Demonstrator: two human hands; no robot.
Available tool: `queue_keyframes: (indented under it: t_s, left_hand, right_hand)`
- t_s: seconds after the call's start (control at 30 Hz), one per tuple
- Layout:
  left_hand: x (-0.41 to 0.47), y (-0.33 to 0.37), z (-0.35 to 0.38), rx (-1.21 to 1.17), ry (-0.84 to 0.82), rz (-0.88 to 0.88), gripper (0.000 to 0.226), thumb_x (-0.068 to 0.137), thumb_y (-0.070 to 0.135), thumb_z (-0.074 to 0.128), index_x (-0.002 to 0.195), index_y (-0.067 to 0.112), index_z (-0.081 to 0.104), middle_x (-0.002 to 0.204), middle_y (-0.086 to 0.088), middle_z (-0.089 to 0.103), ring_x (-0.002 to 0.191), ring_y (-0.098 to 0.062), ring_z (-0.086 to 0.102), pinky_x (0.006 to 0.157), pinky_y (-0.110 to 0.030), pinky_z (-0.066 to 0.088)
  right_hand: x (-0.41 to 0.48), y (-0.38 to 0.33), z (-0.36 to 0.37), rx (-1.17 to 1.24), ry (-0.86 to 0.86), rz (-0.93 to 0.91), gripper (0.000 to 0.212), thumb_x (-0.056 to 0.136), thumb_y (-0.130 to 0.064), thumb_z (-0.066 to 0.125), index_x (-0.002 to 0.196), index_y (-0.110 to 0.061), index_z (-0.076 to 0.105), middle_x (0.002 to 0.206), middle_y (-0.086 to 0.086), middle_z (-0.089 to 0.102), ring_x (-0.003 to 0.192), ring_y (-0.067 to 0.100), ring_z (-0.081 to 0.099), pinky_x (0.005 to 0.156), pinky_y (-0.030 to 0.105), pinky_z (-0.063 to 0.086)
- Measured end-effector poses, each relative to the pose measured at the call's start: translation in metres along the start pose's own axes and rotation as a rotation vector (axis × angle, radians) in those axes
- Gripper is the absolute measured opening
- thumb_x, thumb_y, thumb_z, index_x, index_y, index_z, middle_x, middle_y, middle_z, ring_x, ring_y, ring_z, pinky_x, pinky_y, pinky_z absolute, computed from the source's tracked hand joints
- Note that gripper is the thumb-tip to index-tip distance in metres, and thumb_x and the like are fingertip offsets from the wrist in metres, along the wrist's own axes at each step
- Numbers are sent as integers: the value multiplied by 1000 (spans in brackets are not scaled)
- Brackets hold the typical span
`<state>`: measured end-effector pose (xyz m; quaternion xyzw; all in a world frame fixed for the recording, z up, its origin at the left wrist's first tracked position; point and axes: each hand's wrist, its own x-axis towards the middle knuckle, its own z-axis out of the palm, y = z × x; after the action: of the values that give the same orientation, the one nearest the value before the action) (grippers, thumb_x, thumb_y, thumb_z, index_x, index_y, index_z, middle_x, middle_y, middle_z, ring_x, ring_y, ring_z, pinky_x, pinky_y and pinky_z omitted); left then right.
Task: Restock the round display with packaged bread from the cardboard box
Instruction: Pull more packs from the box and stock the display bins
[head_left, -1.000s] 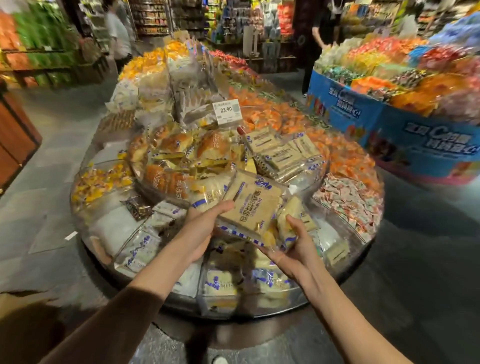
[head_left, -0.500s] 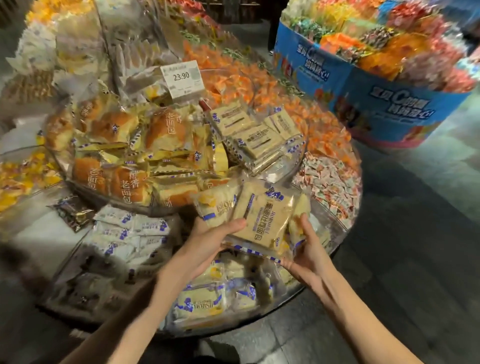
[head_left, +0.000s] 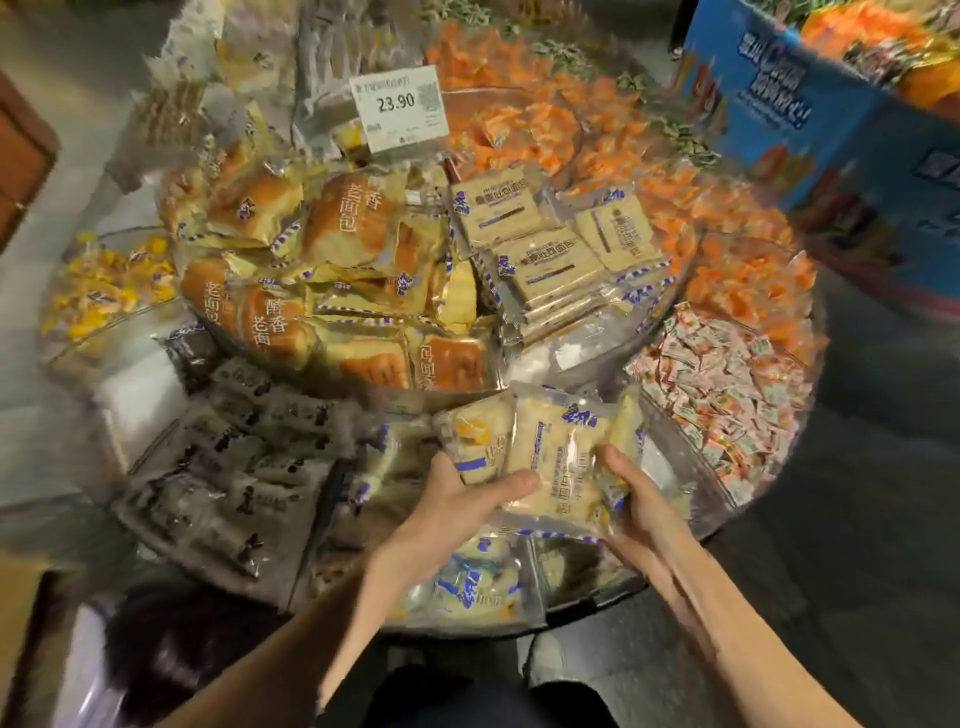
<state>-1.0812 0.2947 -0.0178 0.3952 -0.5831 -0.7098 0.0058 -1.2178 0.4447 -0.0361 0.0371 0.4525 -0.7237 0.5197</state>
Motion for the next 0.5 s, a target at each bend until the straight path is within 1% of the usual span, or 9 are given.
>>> queue_keyframes:
  t_s: [0.1, 0.17, 0.23, 0.27, 0.3, 0.33, 0.37, 0.43, 0.5]
  left_hand:
    - [-11, 10, 27, -104, 46, -18, 74, 69, 63, 66, 128, 27, 43, 128, 14, 55, 102, -13, 65, 106, -35, 37]
    - [-16, 15, 38, -192, 45, 14, 64, 84, 59, 56, 137, 27, 41, 141, 7, 48, 96, -19, 69, 98, -25, 48]
    - [-20, 22, 43, -237, 14, 70, 70, 88, 62, 53, 144, 22, 39, 147, 12, 44, 117, -18, 60, 84, -18, 54]
    - [-19, 20, 41, -248, 43, 105, 60, 90, 56, 57, 138, 22, 44, 138, 17, 51, 124, -17, 54, 76, -15, 55]
    - [-18, 19, 37, -279, 98, 136, 35, 96, 39, 57, 126, 23, 53, 124, 19, 60, 124, -17, 54, 67, -15, 55]
    - [-17, 16, 32, -302, 143, 162, 18, 98, 22, 57, 116, 24, 57, 111, 16, 67, 113, -15, 60, 61, -19, 55]
    - [-18, 16, 26, -327, 170, 191, 18, 95, 14, 58, 111, 22, 59, 103, 11, 70, 99, -12, 65, 58, -22, 54]
    - [-19, 16, 11, -347, 176, 219, 26, 85, 22, 64, 110, 21, 63, 97, 6, 73, 79, -7, 67, 54, -24, 51]
    - [-23, 12, -7, -304, 209, 231, 24, 79, 25, 67, 103, 22, 67, 89, 6, 74, 72, -9, 67, 54, -25, 50]
  right_hand:
    - [12, -10, -21, 51, -32, 96, 78, 14, -31, 103, 86, -9, 81, 99, 18, 76, 83, 31, 75, 65, 49, 62]
    - [16, -15, -33, 75, -49, 140, 74, 13, -29, 102, 82, -12, 82, 98, 15, 76, 84, 30, 75, 73, 54, 60]
    - [21, -17, -39, 79, -43, 155, 79, 16, -31, 102, 90, -13, 81, 101, 13, 76, 87, 29, 75, 76, 53, 59]
    - [23, -18, -41, 81, -40, 149, 85, 18, -32, 102, 98, -13, 79, 102, 13, 76, 87, 28, 75, 77, 51, 60]
    - [24, -19, -42, 91, -38, 142, 94, 19, -33, 102, 107, -13, 74, 103, 12, 75, 88, 27, 75, 76, 49, 61]
    - [25, -21, -42, 105, -46, 141, 100, 20, -32, 102, 113, -13, 70, 103, 11, 75, 87, 26, 75, 73, 47, 61]
    - [25, -22, -42, 126, -61, 142, 103, 19, -30, 102, 114, -13, 68, 101, 11, 76, 86, 26, 75, 68, 44, 62]
    - [26, -25, -43, 168, -91, 134, 96, 17, -27, 102, 106, -11, 72, 100, 12, 76, 84, 26, 75, 60, 42, 61]
    - [28, -26, -44, 167, -109, 116, 86, 15, -27, 102, 97, -12, 78, 101, 12, 76, 85, 26, 75, 65, 48, 62]
